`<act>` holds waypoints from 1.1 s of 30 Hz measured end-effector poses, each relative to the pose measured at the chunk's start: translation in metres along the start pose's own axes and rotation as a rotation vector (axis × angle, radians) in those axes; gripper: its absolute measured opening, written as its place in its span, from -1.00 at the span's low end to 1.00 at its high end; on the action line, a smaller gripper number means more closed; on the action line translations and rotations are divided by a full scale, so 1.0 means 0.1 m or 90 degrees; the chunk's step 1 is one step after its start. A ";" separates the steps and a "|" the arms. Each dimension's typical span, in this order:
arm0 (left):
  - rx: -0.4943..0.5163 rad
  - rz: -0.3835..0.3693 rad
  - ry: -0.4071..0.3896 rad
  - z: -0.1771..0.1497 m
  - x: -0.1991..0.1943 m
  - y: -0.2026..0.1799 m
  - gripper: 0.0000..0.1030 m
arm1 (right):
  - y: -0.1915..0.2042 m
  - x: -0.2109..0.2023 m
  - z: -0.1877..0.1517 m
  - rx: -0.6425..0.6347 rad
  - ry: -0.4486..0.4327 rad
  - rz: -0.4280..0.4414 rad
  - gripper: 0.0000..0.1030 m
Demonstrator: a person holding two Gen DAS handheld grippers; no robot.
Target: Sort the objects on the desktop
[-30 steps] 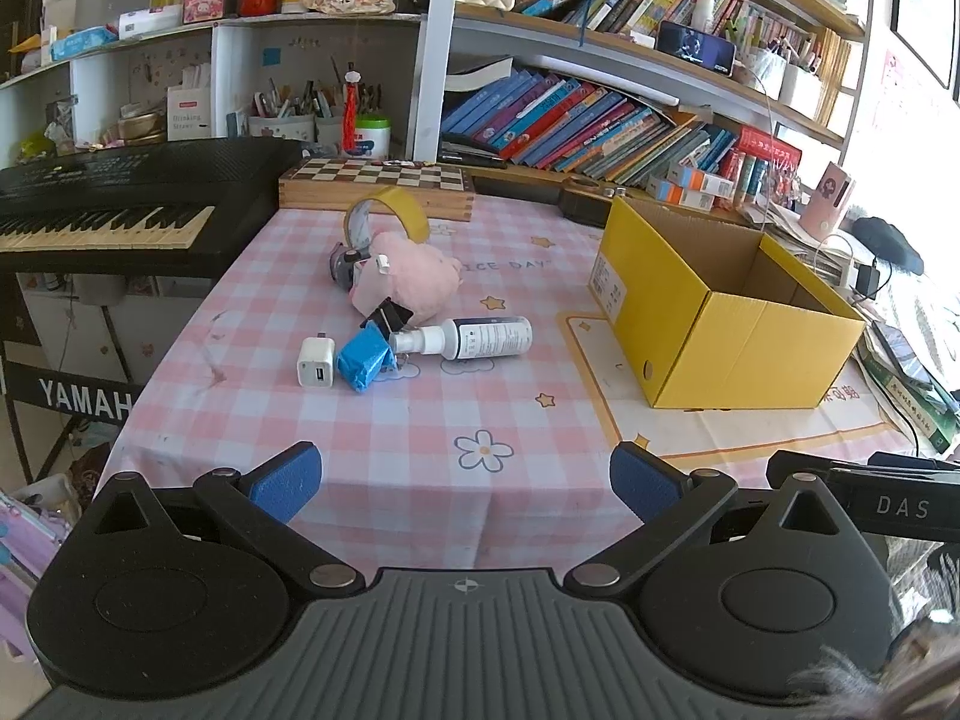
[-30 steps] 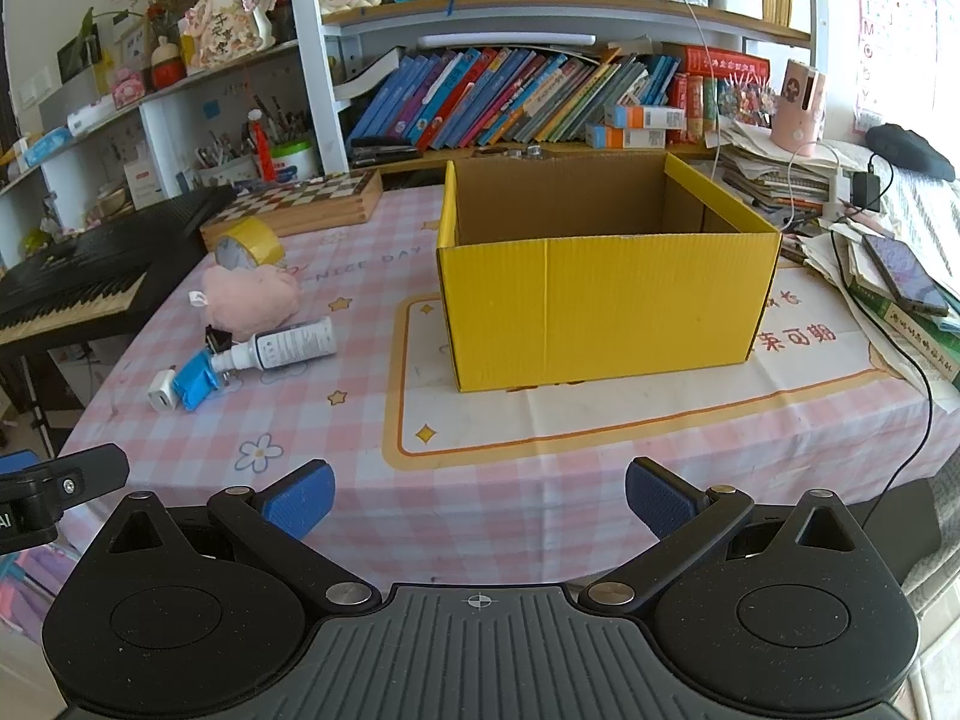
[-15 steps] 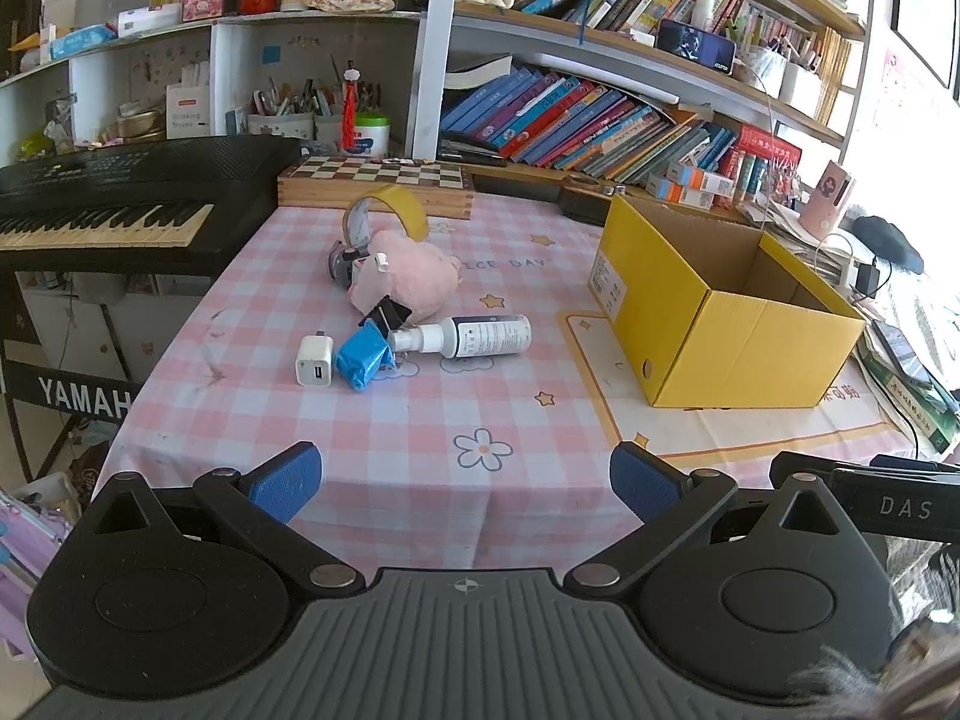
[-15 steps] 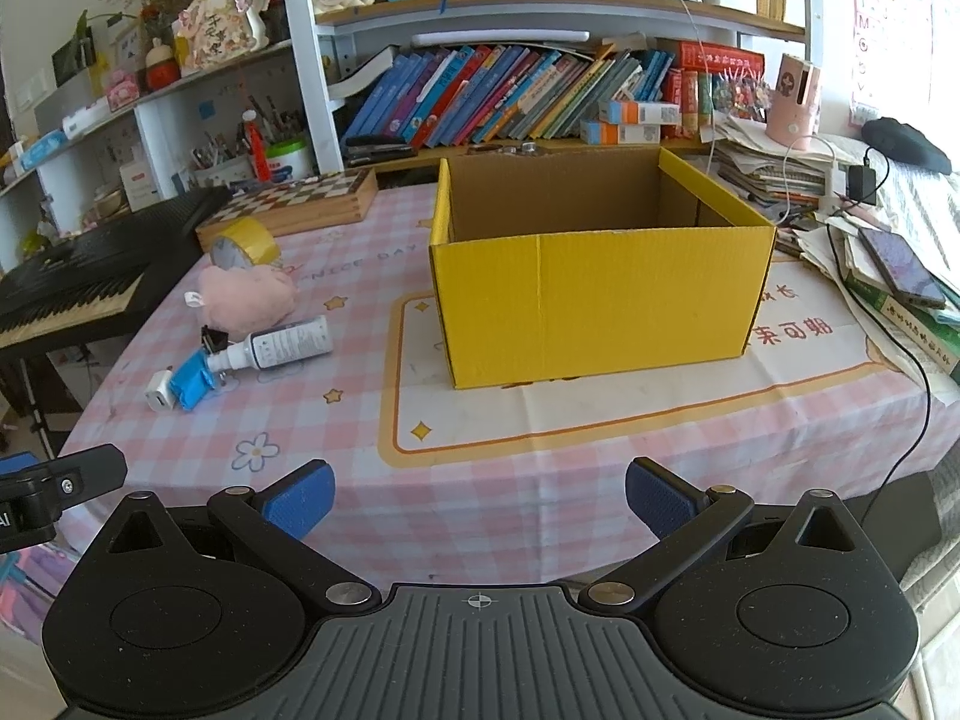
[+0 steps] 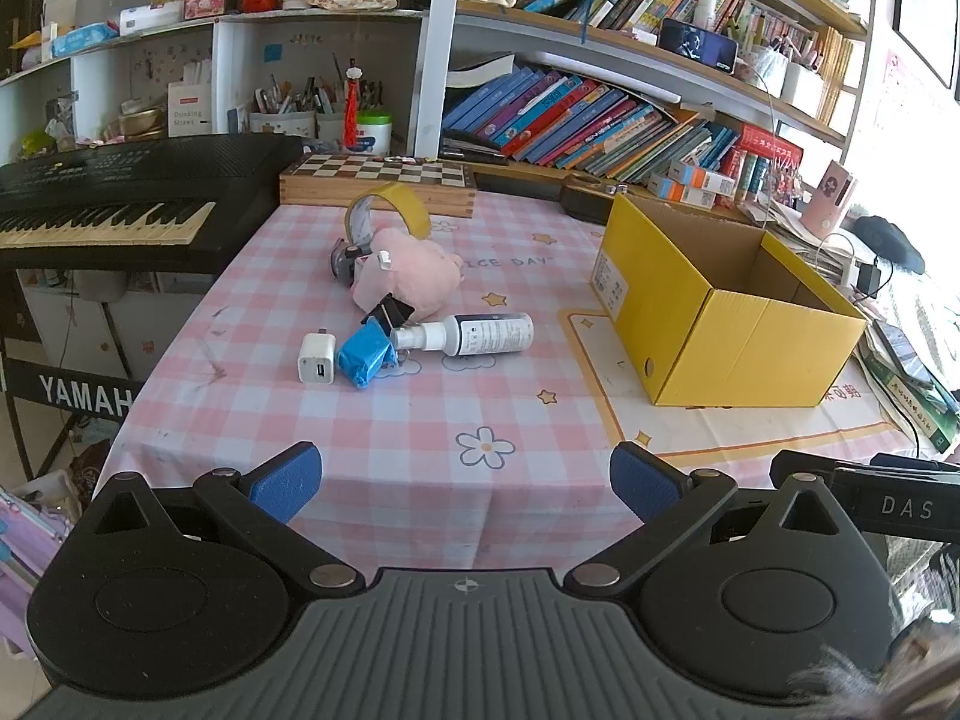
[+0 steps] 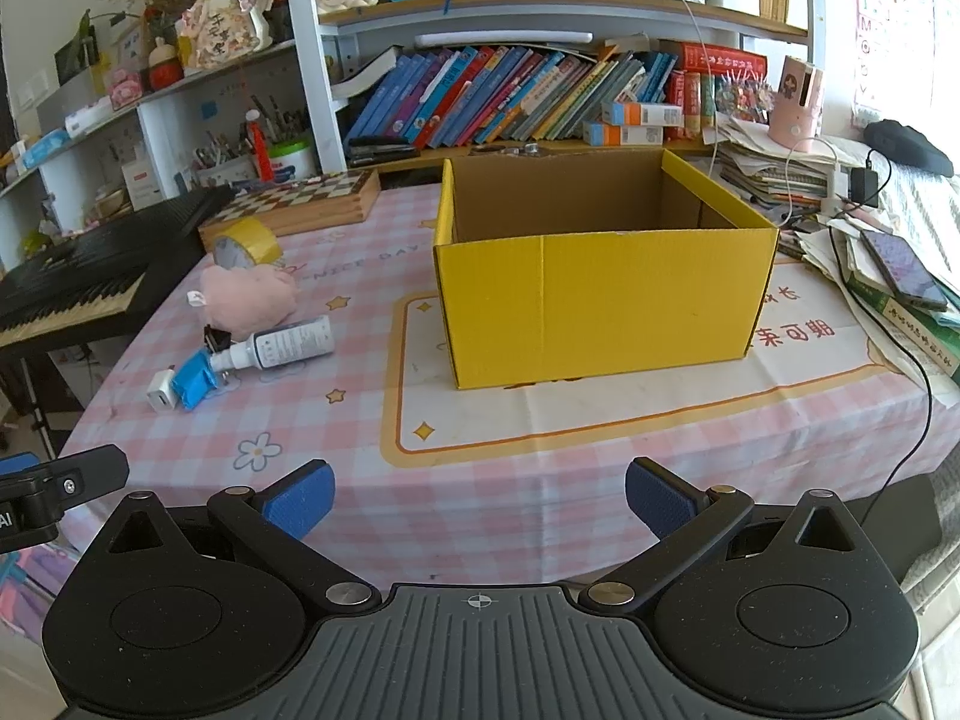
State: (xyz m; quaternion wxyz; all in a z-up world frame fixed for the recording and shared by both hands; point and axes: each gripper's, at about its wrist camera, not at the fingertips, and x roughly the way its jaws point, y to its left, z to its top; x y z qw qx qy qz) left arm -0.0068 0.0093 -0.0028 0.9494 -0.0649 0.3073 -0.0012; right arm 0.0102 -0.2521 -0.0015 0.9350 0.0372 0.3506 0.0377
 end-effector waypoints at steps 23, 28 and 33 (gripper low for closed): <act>0.002 -0.004 0.007 0.01 0.01 0.01 1.00 | 0.05 0.03 0.02 0.003 0.001 -0.001 1.00; 0.001 -0.004 0.007 0.01 0.01 0.01 1.00 | 0.05 0.04 0.02 -0.001 0.002 -0.001 1.00; 0.001 -0.005 0.007 0.02 0.01 0.02 1.00 | 0.06 0.03 0.03 -0.004 0.003 -0.001 1.00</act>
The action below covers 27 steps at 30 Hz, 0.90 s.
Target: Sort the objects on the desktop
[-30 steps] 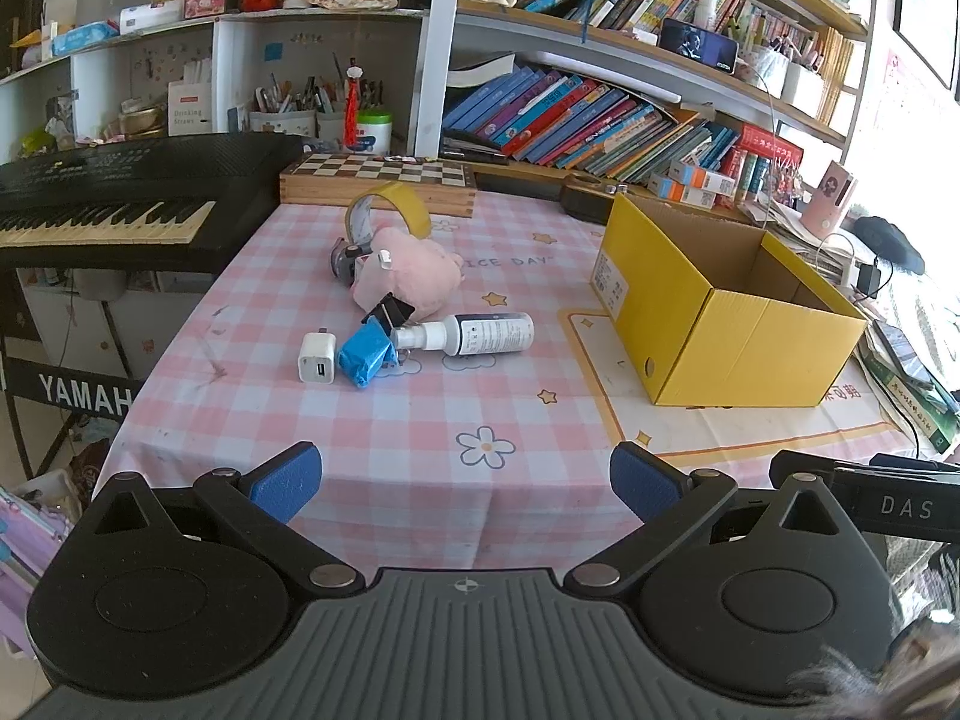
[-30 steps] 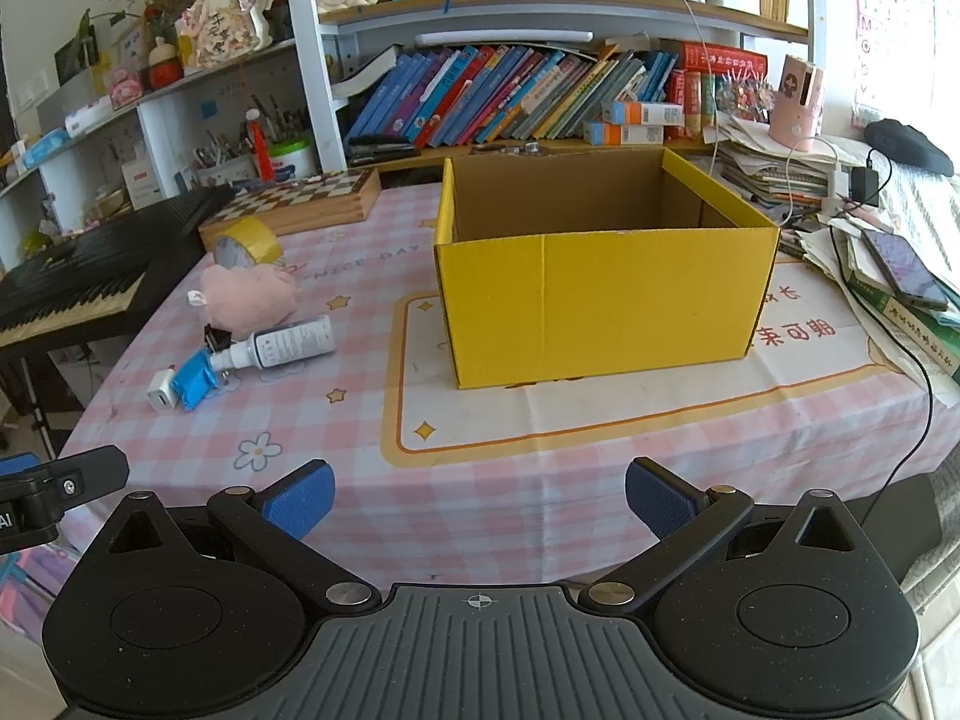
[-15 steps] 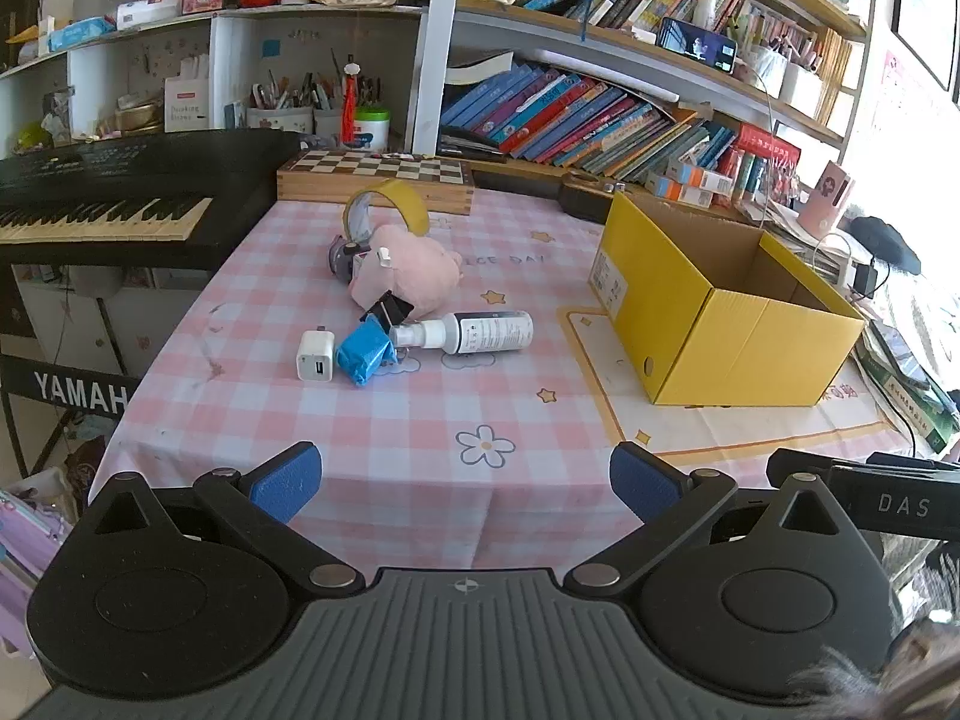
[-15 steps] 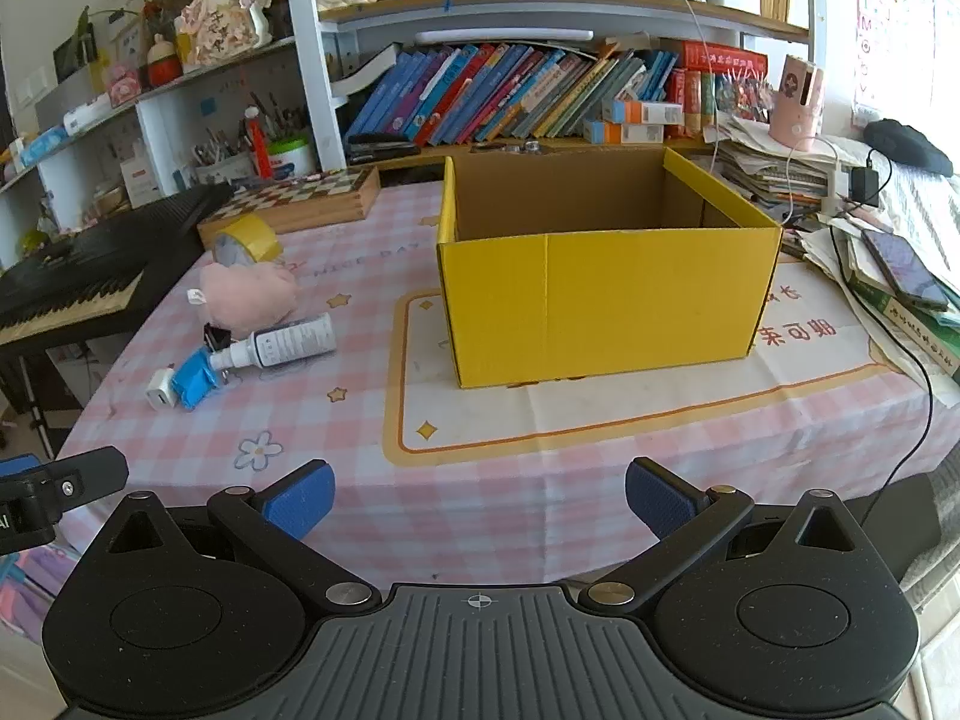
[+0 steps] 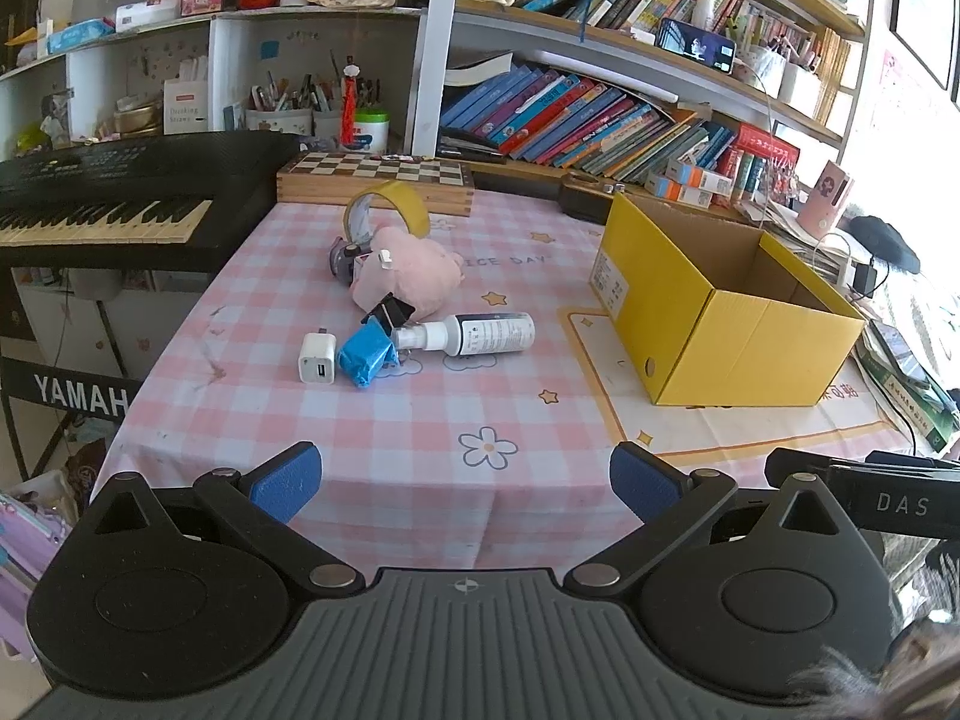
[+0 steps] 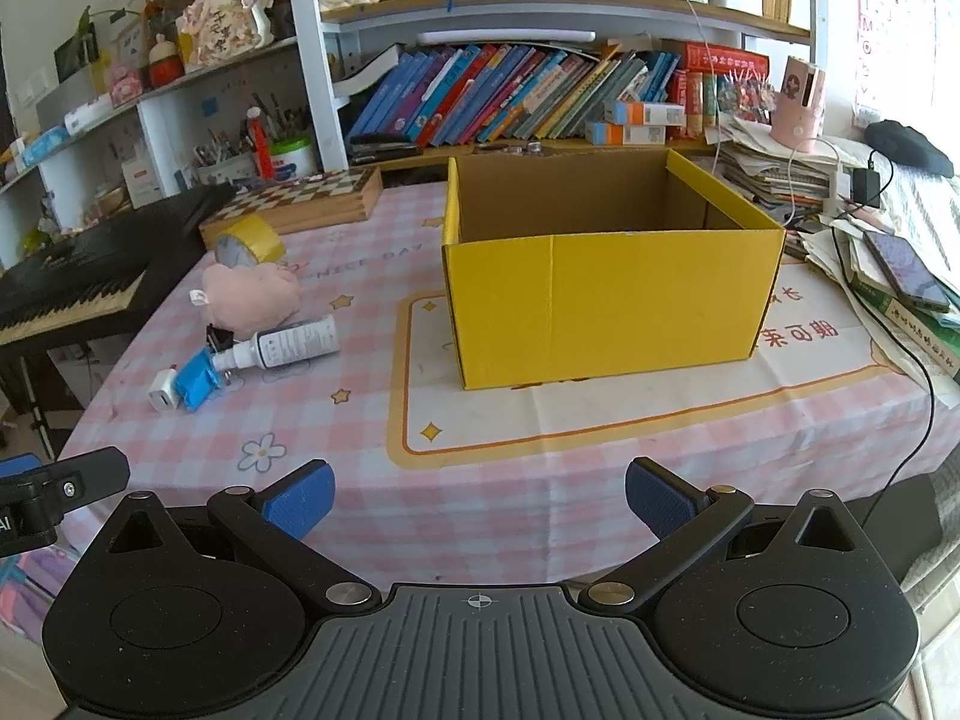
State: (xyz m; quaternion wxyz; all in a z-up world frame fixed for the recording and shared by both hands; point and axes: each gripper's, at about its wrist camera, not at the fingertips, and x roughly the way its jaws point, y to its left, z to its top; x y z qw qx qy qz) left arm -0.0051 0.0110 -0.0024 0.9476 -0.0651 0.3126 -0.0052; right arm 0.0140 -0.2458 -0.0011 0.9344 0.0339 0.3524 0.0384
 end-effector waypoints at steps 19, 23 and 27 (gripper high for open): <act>0.002 0.000 0.006 0.01 -0.04 0.09 1.00 | 0.15 -0.01 -0.02 -0.018 0.006 0.010 1.00; -0.003 0.006 0.008 0.02 -0.04 0.16 1.00 | 0.24 0.00 -0.02 -0.033 0.008 0.021 1.00; -0.008 0.014 0.009 0.04 -0.04 0.22 1.00 | 0.32 0.03 0.00 -0.046 0.010 0.034 1.00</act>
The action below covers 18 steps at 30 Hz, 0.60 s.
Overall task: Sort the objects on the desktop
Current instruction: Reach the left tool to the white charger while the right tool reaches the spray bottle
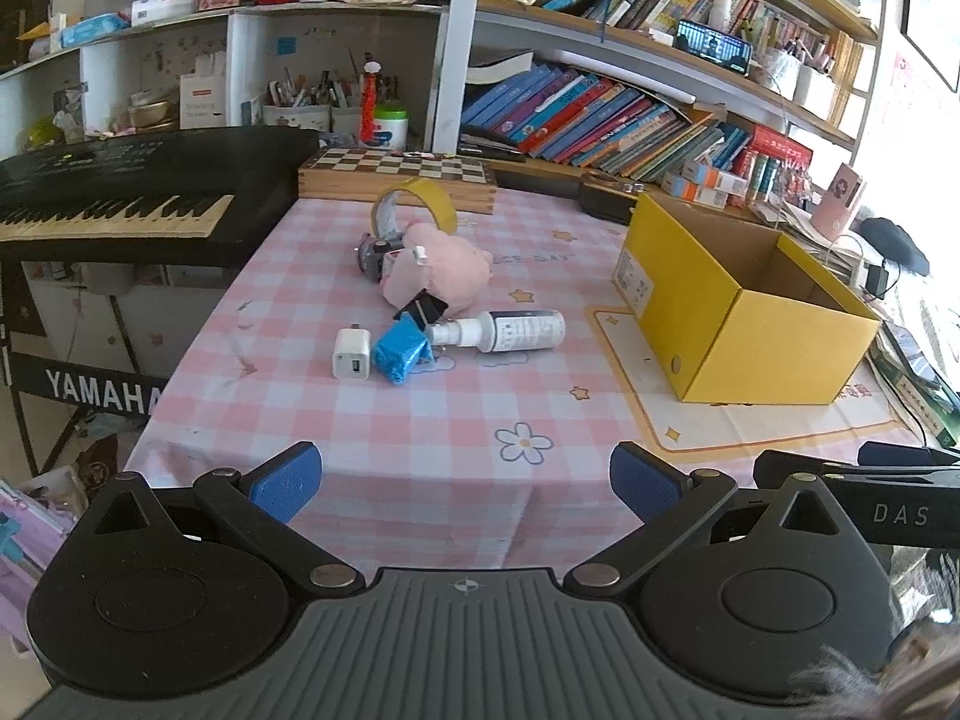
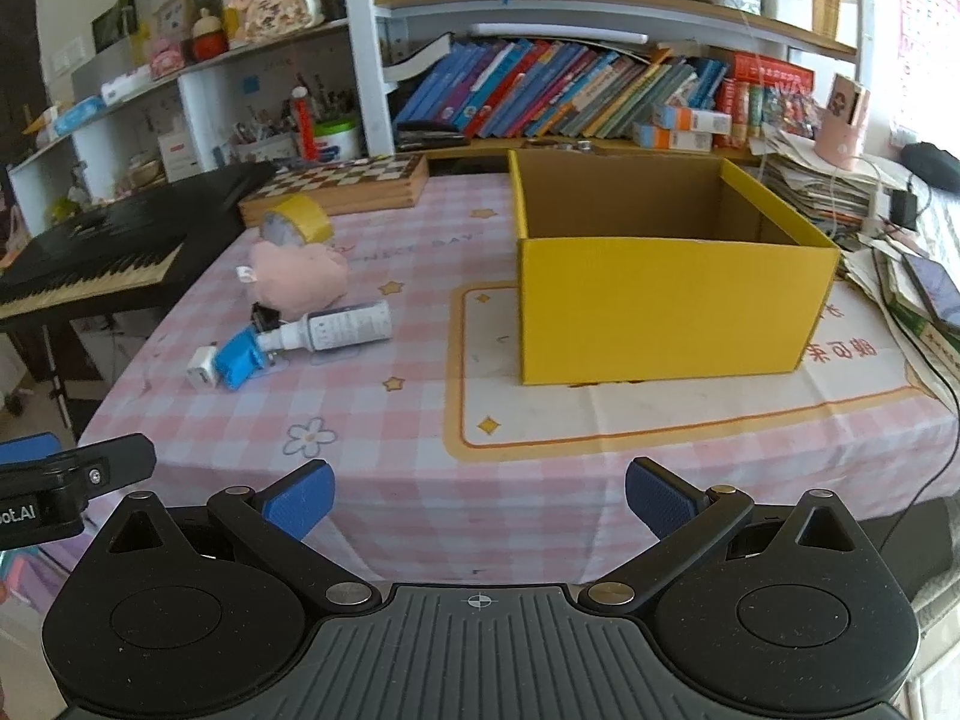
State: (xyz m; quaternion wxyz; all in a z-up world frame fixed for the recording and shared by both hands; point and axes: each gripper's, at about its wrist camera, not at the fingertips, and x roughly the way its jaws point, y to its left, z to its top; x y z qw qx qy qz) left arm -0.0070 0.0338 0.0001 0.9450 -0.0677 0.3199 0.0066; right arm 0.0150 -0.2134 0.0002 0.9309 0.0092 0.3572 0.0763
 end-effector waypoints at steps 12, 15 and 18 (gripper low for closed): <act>-0.039 0.025 0.005 -0.02 -0.02 0.21 1.00 | 0.29 0.11 0.08 -0.068 0.017 0.077 1.00; -0.050 0.033 0.006 -0.03 -0.01 0.24 1.00 | 0.34 0.15 0.10 -0.081 0.021 0.097 1.00; -0.062 0.044 0.009 -0.02 0.02 0.28 1.00 | 0.39 0.20 0.14 -0.093 0.026 0.111 1.00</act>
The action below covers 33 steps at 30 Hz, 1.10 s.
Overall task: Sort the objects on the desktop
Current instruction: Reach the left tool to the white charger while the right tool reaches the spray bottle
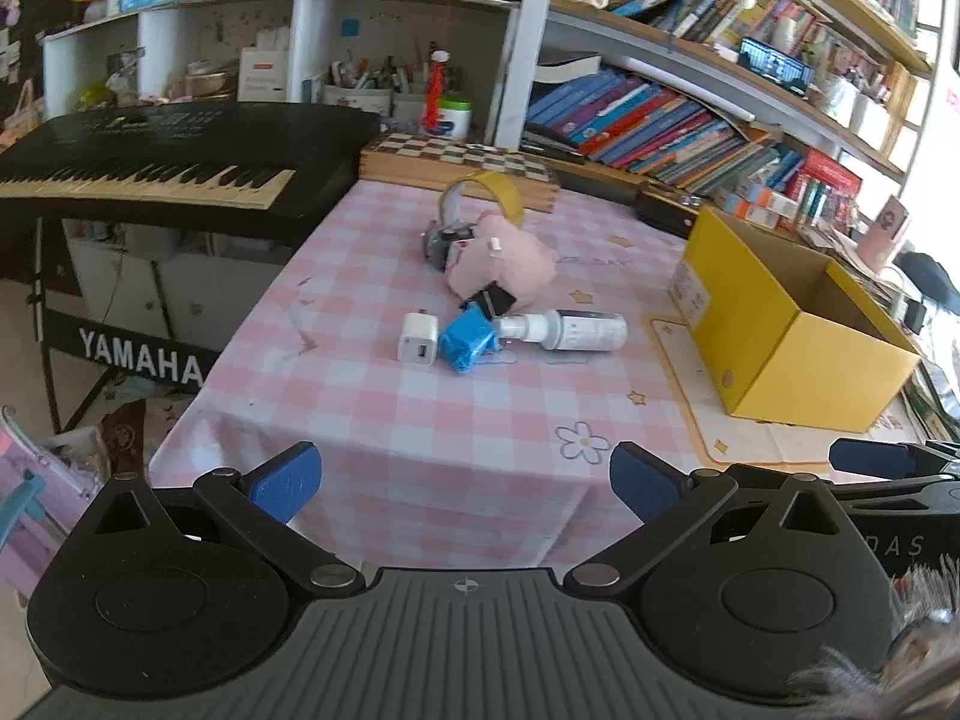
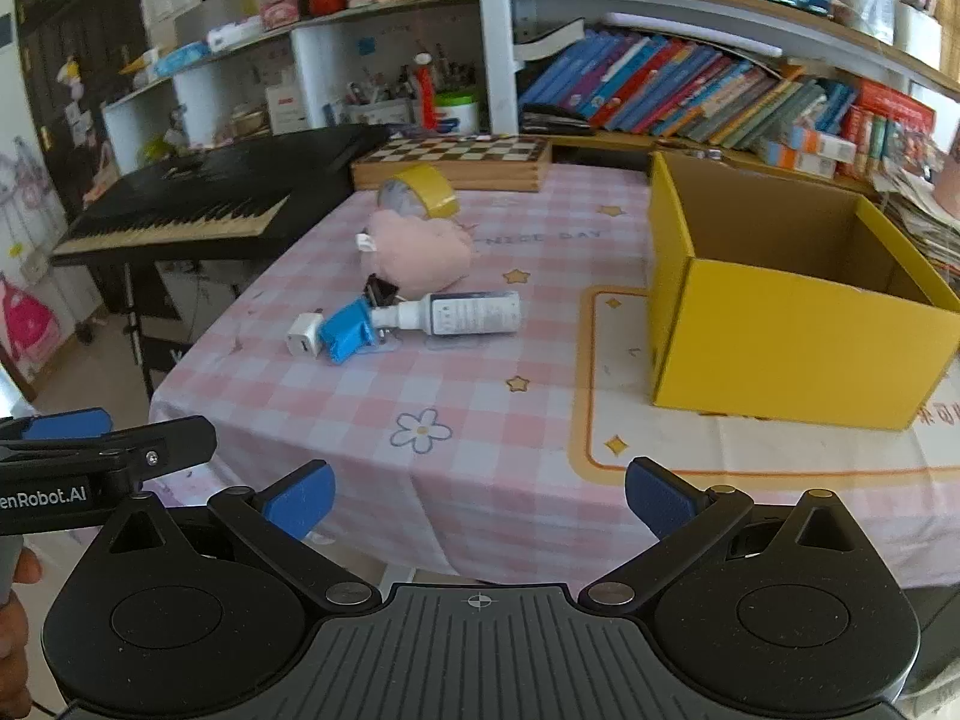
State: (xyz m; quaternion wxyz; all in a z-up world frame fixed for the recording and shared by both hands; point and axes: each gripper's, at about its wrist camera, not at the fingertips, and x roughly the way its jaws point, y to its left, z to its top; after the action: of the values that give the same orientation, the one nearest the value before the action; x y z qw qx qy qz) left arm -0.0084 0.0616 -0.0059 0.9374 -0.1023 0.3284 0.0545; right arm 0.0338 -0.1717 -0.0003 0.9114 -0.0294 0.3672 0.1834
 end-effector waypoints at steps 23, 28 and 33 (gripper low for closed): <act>-0.062 0.045 0.032 0.45 0.77 0.11 1.00 | -0.10 0.85 0.65 -0.073 0.024 0.046 1.00; -0.071 0.058 0.040 0.51 0.92 0.17 1.00 | -0.08 1.07 0.73 -0.087 0.042 0.059 1.00; -0.079 0.064 0.050 0.57 1.06 0.24 0.99 | -0.05 1.22 0.84 -0.099 0.034 0.071 1.00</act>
State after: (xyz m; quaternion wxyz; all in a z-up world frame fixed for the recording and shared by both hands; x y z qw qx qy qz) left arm 0.1049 0.1021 -0.0326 0.9117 -0.1454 0.3657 0.1179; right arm 0.1719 -0.1227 -0.0231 0.8846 -0.0842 0.3775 0.2607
